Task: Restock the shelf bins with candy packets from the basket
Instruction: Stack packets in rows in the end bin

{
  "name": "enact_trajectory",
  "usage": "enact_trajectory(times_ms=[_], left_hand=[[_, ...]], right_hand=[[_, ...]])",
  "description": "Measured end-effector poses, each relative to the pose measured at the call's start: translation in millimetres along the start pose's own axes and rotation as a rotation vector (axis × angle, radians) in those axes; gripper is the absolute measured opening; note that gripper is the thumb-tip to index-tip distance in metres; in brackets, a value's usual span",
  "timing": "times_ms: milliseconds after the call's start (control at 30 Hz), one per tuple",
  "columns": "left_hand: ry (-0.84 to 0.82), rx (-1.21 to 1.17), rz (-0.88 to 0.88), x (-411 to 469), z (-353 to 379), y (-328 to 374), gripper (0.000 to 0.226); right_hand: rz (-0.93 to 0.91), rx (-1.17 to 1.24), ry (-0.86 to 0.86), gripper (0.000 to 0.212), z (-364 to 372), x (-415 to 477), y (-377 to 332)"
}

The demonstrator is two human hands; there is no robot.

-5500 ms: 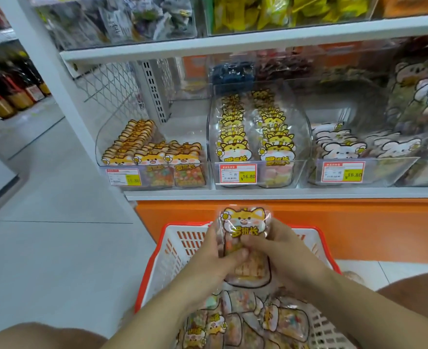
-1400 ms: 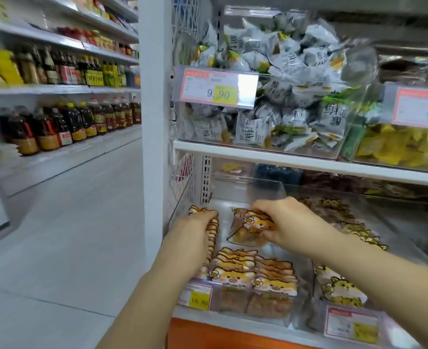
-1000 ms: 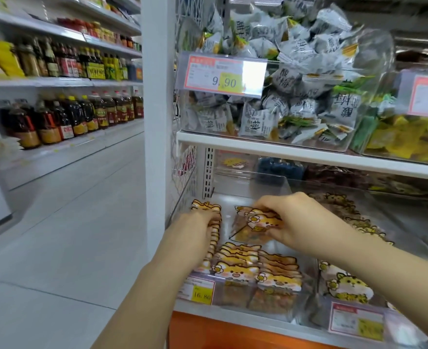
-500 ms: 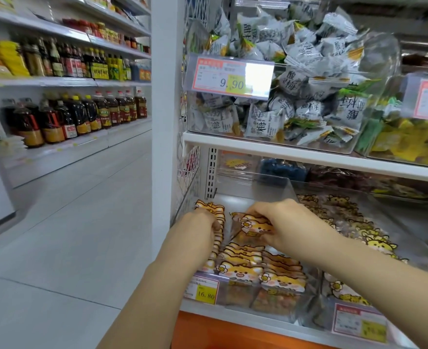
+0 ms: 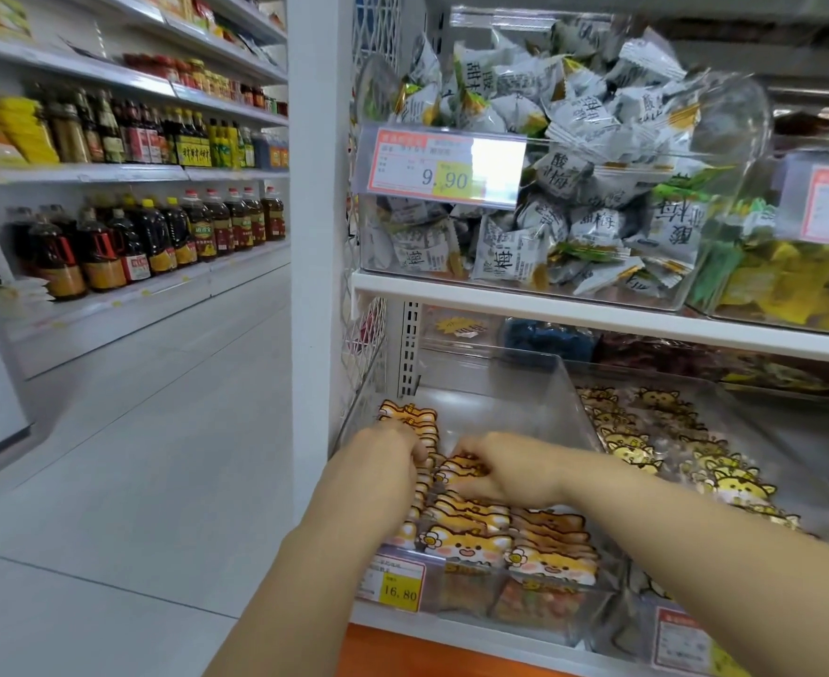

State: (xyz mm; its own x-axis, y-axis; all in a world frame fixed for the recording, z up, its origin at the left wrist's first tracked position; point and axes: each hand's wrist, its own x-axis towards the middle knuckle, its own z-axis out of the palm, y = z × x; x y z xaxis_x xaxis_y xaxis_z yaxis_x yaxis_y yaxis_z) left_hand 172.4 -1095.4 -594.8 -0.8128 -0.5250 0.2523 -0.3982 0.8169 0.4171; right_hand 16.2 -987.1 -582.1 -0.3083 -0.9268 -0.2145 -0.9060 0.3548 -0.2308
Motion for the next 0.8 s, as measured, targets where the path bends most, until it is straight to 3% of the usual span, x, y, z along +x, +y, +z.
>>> enact_trajectory(times_ms=[333, 467, 533, 667, 800], left_hand=[[0.035, 0.124, -0.046, 1, 8, -5, 0.025], [0.020, 0.135, -0.063, 1, 7, -4, 0.024], [0.013, 0.153, -0.065, -1, 5, -1, 0.024], [0.012, 0.189, -0.057, -4, 2, 5, 0.026], [0.060, 0.163, 0.010, -6, 0, 9, 0.027]], right_hand=[[0.093, 0.054, -0.086, 0.076, -2, -1, 7], [0.092, 0.239, -0.117, 0.083, -10, -11, 7], [0.115, 0.410, -0.126, 0.078, -12, -16, 9], [0.190, 0.609, -0.097, 0.040, -3, -7, 19], [0.321, 0.661, -0.127, 0.049, 2, 6, 24]])
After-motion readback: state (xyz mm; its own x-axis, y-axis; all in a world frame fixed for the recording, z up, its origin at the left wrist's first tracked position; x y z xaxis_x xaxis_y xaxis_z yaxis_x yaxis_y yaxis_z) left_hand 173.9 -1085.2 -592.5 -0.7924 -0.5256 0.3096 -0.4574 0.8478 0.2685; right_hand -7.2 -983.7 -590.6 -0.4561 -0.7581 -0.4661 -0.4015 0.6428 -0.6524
